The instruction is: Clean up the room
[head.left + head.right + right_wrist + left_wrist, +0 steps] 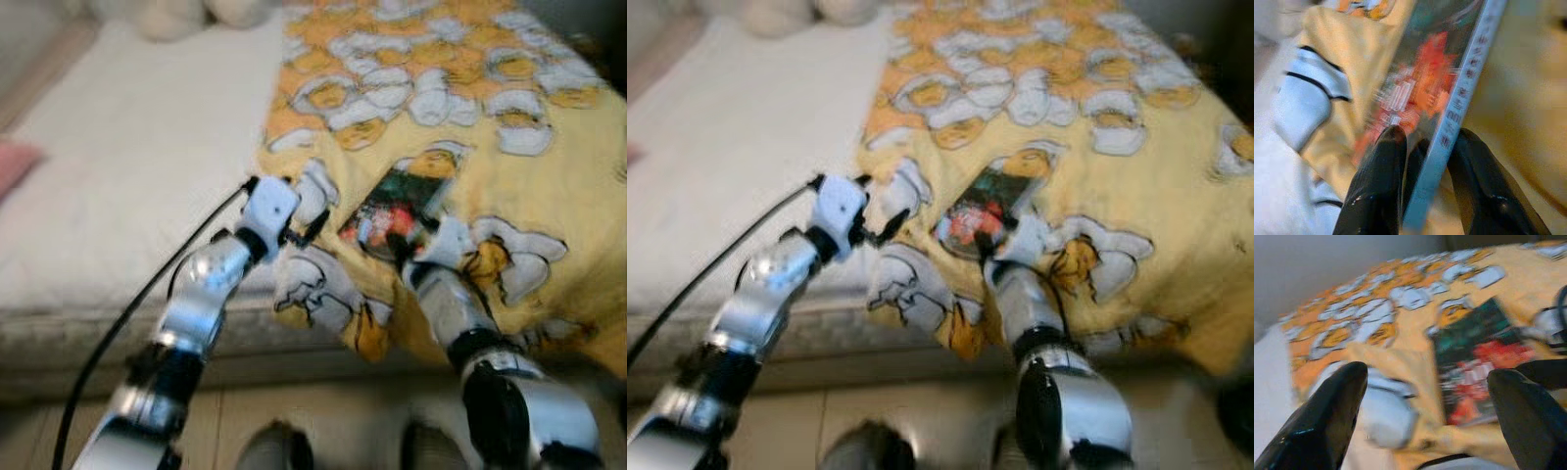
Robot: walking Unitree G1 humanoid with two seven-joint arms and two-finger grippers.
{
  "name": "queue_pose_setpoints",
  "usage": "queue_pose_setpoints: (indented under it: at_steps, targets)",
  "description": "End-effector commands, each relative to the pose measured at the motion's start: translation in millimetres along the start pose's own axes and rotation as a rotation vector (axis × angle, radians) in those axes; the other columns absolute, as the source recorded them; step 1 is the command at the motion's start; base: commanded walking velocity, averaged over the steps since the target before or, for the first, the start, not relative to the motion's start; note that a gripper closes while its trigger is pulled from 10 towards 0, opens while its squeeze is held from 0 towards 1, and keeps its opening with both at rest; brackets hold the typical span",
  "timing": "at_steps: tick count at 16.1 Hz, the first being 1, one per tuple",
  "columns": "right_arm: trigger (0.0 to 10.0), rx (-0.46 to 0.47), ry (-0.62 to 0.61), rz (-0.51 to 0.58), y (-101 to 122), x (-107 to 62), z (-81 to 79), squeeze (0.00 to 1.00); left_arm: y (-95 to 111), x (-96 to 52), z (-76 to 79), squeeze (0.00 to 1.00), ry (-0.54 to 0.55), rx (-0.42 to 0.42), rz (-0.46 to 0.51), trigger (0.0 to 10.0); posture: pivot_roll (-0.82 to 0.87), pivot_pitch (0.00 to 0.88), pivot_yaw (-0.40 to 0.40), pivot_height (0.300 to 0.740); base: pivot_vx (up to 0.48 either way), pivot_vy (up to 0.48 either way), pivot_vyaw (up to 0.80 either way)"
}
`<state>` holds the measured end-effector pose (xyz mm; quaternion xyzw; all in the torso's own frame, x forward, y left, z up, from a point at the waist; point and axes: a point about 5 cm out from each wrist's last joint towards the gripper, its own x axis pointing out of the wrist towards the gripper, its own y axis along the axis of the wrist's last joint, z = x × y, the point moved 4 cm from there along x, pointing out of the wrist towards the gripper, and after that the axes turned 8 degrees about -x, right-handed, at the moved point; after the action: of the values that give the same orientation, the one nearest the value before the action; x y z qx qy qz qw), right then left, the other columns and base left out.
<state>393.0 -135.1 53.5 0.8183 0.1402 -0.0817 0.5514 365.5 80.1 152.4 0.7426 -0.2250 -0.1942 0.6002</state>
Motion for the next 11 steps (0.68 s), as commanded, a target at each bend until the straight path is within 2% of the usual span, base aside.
queue_pose_setpoints:
  at_steps: [1,2,5,9,10,11]
  targets:
    - [10.0,-0.028,-0.030,-0.025,-7.6,-1.4,3.3,1.00,0.5,-2.5,-2.8,0.00,0.005,0.019,-0.009,10.0,-0.05,0.128,0.117,0.723,0.000,0.000,0.00]
    - [10.0,-0.039,-0.041,-0.027,-7.7,-0.8,2.7,0.00,0.2,-3.4,-3.5,0.00,0.009,0.020,-0.010,10.0,-0.05,0.128,0.117,0.723,0.000,0.000,0.00]
    - [10.0,-0.113,-0.013,0.014,2.2,3.3,-10.8,0.00,0.7,-6.7,-3.8,0.00,0.014,0.022,-0.010,10.0,-0.04,0.133,0.106,0.723,0.000,0.000,0.00]
    - [10.0,-0.135,-0.043,0.023,5.6,4.1,-9.1,0.00,-1.3,-7.9,3.7,0.00,0.005,0.010,-0.014,10.0,-0.04,0.135,0.101,0.723,0.000,0.000,0.00]
    - [10.0,-0.165,-0.042,0.042,9.9,4.7,-10.6,0.00,-1.3,-7.9,4.0,0.00,0.006,0.007,-0.014,10.0,-0.04,0.136,0.098,0.723,0.000,0.000,0.00]
    - [10.0,-0.270,-0.041,0.114,25.5,5.6,-15.2,0.00,-2.6,-8.6,-2.0,0.00,0.062,-0.045,-0.017,10.0,-0.04,0.135,0.097,0.723,0.000,0.000,0.00]
